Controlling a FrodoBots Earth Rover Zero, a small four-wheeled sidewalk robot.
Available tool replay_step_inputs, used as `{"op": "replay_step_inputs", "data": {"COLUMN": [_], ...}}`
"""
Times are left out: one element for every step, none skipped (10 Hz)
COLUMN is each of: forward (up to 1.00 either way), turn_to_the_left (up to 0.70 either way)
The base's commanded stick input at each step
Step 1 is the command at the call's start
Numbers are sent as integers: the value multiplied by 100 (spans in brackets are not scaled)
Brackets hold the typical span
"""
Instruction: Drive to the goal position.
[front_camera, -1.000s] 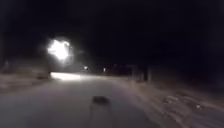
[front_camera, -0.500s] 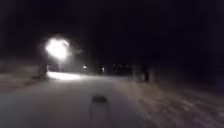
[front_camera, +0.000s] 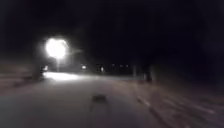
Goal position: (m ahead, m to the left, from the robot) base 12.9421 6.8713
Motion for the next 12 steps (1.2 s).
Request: {"op": "replay_step_inputs", "data": {"forward": [100,100,100,100,100,100,100,100,100,100,100,100], "turn_to_the_left": [0,0,0,0,0,0,0,0,0,0,30,40]}}
